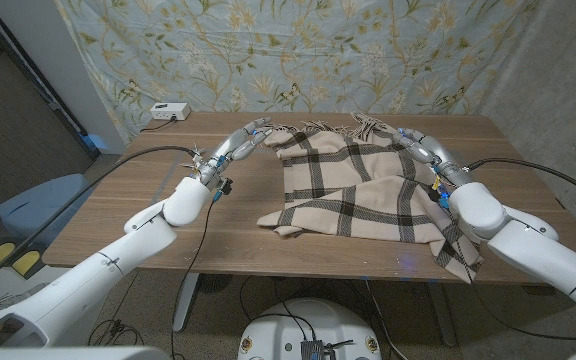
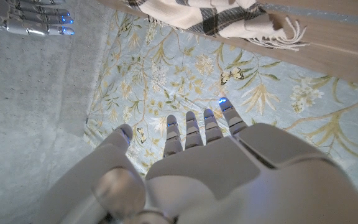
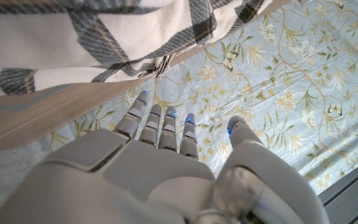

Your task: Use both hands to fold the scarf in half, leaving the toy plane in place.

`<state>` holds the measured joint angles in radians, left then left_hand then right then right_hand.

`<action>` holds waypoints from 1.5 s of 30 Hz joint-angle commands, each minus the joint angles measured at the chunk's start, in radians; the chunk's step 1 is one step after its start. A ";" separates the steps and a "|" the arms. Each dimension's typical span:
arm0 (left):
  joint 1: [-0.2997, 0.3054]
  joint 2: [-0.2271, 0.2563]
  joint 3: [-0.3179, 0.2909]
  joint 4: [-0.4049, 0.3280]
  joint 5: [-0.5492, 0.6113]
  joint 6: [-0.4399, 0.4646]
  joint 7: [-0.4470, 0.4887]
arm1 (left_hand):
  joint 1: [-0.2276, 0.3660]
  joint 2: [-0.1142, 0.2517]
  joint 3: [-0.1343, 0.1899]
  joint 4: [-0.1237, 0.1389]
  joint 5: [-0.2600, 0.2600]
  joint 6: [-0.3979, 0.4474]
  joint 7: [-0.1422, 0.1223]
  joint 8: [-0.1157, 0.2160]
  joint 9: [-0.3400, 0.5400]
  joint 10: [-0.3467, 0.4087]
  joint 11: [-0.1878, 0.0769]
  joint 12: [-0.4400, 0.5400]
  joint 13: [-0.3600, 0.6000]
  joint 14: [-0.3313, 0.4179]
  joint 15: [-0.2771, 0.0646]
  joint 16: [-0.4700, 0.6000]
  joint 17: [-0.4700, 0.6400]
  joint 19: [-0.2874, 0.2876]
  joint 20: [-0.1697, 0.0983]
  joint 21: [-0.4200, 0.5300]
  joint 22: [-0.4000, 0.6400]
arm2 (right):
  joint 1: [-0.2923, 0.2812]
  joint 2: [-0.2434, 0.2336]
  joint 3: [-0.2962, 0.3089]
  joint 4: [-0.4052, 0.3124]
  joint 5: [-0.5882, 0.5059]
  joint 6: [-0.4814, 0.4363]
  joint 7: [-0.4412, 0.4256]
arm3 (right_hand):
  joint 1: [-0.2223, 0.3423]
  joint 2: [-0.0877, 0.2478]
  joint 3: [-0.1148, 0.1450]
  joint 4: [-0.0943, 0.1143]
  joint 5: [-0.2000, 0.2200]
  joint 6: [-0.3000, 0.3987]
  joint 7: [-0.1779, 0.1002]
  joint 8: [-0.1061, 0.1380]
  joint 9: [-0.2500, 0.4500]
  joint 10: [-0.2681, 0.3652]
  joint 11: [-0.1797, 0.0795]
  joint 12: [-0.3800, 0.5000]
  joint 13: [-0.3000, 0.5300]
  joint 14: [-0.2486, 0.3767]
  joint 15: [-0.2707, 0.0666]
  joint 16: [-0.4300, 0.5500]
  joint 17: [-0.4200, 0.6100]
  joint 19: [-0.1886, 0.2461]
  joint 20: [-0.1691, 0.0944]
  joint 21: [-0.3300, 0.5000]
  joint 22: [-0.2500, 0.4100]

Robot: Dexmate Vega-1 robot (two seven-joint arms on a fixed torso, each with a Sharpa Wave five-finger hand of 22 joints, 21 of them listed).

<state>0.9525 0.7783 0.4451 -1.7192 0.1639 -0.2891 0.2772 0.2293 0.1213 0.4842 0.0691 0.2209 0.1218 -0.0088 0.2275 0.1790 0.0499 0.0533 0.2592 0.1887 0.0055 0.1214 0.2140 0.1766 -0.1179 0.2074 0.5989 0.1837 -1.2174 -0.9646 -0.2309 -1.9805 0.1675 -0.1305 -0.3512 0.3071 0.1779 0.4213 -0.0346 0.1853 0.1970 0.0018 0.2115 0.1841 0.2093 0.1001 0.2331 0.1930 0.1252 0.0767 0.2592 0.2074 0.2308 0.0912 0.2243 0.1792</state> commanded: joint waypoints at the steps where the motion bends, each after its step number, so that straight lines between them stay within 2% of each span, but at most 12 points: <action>1: 0.038 0.050 -0.011 -0.089 0.190 0.005 0.052 | 0.017 -0.006 0.004 -0.015 -0.005 0.022 -0.001 0.009 0.002 0.011 -0.005 0.000 0.003 0.006 -0.007 -0.008 0.002 0.008 0.004 -0.005 0.003 | -0.140 -0.072 0.086 -0.144 -0.093 -0.116 -0.057 | 0.018 0.011 0.012 -0.003 -0.001 0.017 -0.002 0.008 0.001 0.015 0.002 0.006 0.005 0.016 -0.004 0.008 0.006 0.012 0.000 0.006 0.003; 7: 0.051 0.072 -0.013 -0.123 0.253 -0.001 0.049 | 0.031 -0.008 0.009 -0.030 -0.008 0.042 -0.010 0.009 0.002 0.016 -0.016 -0.003 0.003 0.010 -0.014 -0.010 0.002 0.015 0.004 -0.007 0.003 | -0.222 -0.106 0.136 -0.209 -0.138 -0.176 -0.049 | 0.025 0.012 0.017 -0.003 -0.002 0.030 -0.001 0.010 0.001 0.025 -0.002 0.008 0.005 0.022 -0.009 0.011 0.008 0.017 -0.001 0.007 0.003; 13: 0.070 0.090 -0.019 -0.163 0.312 0.008 0.051 | 0.046 -0.006 0.015 -0.043 -0.009 0.048 -0.023 0.005 0.003 0.008 -0.022 -0.010 0.003 0.009 -0.019 -0.014 0.001 0.019 0.004 -0.010 0.003 | -0.329 -0.122 0.215 -0.278 -0.184 -0.241 -0.037 | 0.033 0.014 0.024 -0.004 -0.002 0.040 -0.004 0.011 0.002 0.035 -0.009 0.009 0.005 0.028 -0.016 0.013 0.009 0.022 -0.005 0.007 0.003; 15: 0.077 0.101 -0.019 -0.180 0.334 0.010 0.045 | 0.049 -0.007 0.016 -0.046 -0.010 0.051 -0.025 0.004 0.003 0.007 -0.025 -0.011 0.003 0.007 -0.019 -0.015 0.001 0.020 0.004 -0.011 0.003 | -0.383 -0.123 0.254 -0.309 -0.208 -0.268 -0.033 | 0.035 0.014 0.026 -0.004 -0.002 0.044 -0.005 0.011 0.002 0.038 -0.010 0.010 0.005 0.029 -0.017 0.014 0.009 0.023 -0.004 0.007 0.003; 16: 0.078 0.100 -0.020 -0.180 0.335 0.011 0.044 | 0.050 -0.007 0.016 -0.047 -0.010 0.053 -0.024 0.004 0.003 0.007 -0.026 -0.011 0.003 0.008 -0.019 -0.015 0.001 0.019 0.004 -0.012 0.003 | -0.383 -0.117 0.256 -0.310 -0.214 -0.269 -0.027 | 0.036 0.015 0.027 -0.004 -0.002 0.046 -0.006 0.012 0.002 0.038 -0.011 0.009 0.005 0.031 -0.017 0.014 0.009 0.023 -0.005 0.007 0.003; 18: 0.084 0.111 -0.019 -0.199 0.354 0.013 0.033 | 0.052 -0.007 0.017 -0.049 -0.010 0.054 -0.024 0.004 0.003 0.007 -0.026 -0.012 0.003 0.005 -0.021 -0.016 0.001 0.019 0.002 -0.013 0.003 | -0.431 -0.111 0.291 -0.335 -0.240 -0.289 -0.019 | 0.038 0.015 0.029 -0.004 -0.002 0.050 -0.007 0.012 0.002 0.040 -0.011 0.009 0.005 0.034 -0.021 0.016 0.010 0.025 -0.004 0.008 0.003; 20: 0.088 0.114 -0.021 -0.205 0.362 0.014 0.029 | 0.054 -0.008 0.017 -0.051 -0.011 0.056 -0.023 0.003 0.003 0.006 -0.028 -0.013 0.003 0.004 -0.023 -0.017 0.001 0.019 0.001 -0.013 0.003 | -0.443 -0.099 0.302 -0.343 -0.255 -0.295 -0.005 | 0.041 0.015 0.031 -0.004 -0.002 0.056 -0.006 0.013 0.002 0.044 -0.013 0.010 0.005 0.036 -0.022 0.016 0.010 0.027 -0.004 0.008 0.003; 22: 0.099 0.125 -0.024 -0.225 0.382 0.019 0.026 | 0.058 -0.009 0.018 -0.055 -0.011 0.059 -0.023 0.002 0.004 0.005 -0.031 -0.014 0.003 0.001 -0.023 -0.019 0.001 0.017 -0.001 -0.015 0.003 | -0.479 -0.089 0.327 -0.363 -0.281 -0.310 0.008 | 0.044 0.015 0.034 -0.004 -0.003 0.063 -0.007 0.015 0.002 0.051 -0.013 0.011 0.005 0.040 -0.024 0.018 0.011 0.029 -0.004 0.008 0.003; 31: 0.126 0.156 -0.038 -0.268 0.391 0.017 -0.019 | 0.068 -0.013 0.019 -0.067 -0.013 0.078 -0.021 0.003 0.004 0.006 -0.034 -0.017 0.003 -0.005 -0.026 -0.022 0.001 0.015 -0.003 -0.020 0.003 | -0.549 -0.050 0.369 -0.415 -0.387 -0.353 0.077 | 0.052 0.015 0.041 -0.004 -0.003 0.079 -0.008 0.017 0.002 0.057 -0.018 0.010 0.005 0.045 -0.030 0.020 0.012 0.034 -0.006 0.009 0.003; 45: 0.138 0.190 -0.046 -0.317 0.405 0.018 -0.108 | 0.091 -0.029 0.018 -0.096 -0.018 0.122 -0.012 0.008 0.005 0.007 -0.042 -0.023 0.003 -0.013 -0.030 -0.025 0.001 0.014 -0.007 -0.031 0.003 | -0.619 -0.011 0.366 -0.483 -0.555 -0.430 0.167 | 0.070 0.016 0.054 -0.007 -0.004 0.100 -0.012 0.018 0.002 0.066 -0.027 0.008 0.005 0.048 -0.037 0.021 0.013 0.040 -0.010 0.008 0.002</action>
<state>1.0816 0.9445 0.4041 -2.0002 0.5528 -0.2710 0.2280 0.3077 0.0930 0.5016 -0.0161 0.2031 0.2305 -0.0213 0.2327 0.1793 0.0514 0.0190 0.2399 0.1886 -0.0006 0.0911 0.1907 0.1769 -0.1074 0.2035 0.5728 0.1835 -1.7733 -1.0052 0.1251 -2.4106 -0.2673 -0.5055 -0.2475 0.3591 0.1950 0.4668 -0.0402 0.1848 0.2844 -0.0110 0.2192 0.1838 0.2683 0.0768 0.2371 0.1929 0.1646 0.0448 0.2708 0.2164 0.2575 0.0823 0.2313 0.1791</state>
